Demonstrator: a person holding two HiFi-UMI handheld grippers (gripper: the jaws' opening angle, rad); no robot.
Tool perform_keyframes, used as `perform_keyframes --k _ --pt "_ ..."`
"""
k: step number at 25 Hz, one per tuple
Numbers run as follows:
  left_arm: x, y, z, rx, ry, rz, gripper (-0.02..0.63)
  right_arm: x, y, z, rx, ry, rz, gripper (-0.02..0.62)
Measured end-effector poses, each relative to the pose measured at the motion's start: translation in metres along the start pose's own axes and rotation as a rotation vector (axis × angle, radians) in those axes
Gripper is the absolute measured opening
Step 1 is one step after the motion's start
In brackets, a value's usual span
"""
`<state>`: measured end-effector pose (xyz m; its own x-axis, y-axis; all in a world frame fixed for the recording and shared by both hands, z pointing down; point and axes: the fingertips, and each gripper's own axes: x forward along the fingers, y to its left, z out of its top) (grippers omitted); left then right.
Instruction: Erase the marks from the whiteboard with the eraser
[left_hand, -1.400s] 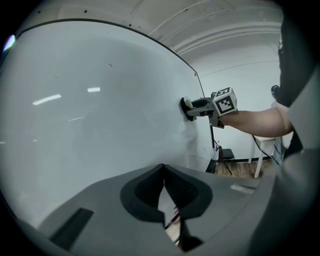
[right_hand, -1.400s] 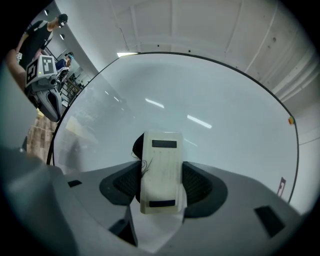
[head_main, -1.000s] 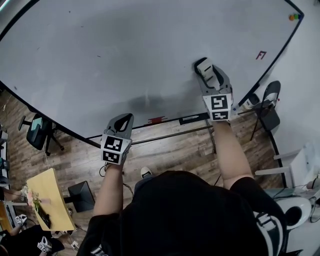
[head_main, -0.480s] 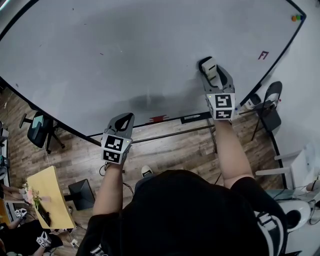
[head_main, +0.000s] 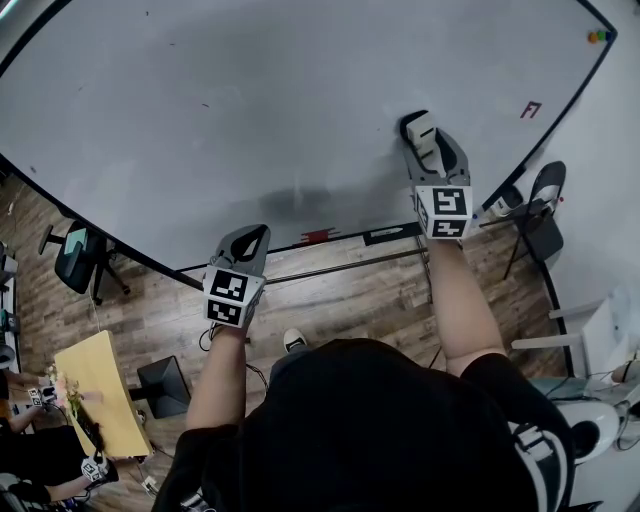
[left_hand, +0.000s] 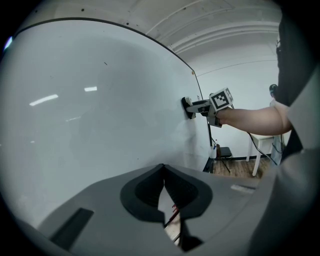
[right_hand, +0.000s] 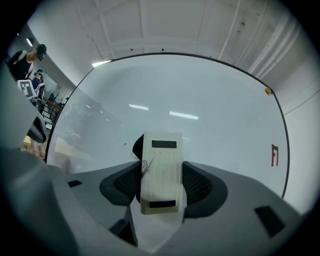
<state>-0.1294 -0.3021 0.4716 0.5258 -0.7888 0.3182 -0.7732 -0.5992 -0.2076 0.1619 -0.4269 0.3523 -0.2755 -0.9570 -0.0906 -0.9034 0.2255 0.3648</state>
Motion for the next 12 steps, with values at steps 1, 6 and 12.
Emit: perform_keyframes --k 1,6,12 --pt "0.0 0.0 -0.001 -0.001 0.001 0.0 0.011 0.0 0.001 0.001 0.004 -0.002 -0.001 0.245" --pt "0.0 0.001 -0.004 -0.008 0.003 -0.001 0.011 0.001 0.006 0.006 -0.002 -0.021 -0.007 0.245" --pt "-0.001 0.002 -0.007 -0.014 0.005 0.003 0.011 0.003 0.021 0.018 -0.018 -0.055 0.005 0.244"
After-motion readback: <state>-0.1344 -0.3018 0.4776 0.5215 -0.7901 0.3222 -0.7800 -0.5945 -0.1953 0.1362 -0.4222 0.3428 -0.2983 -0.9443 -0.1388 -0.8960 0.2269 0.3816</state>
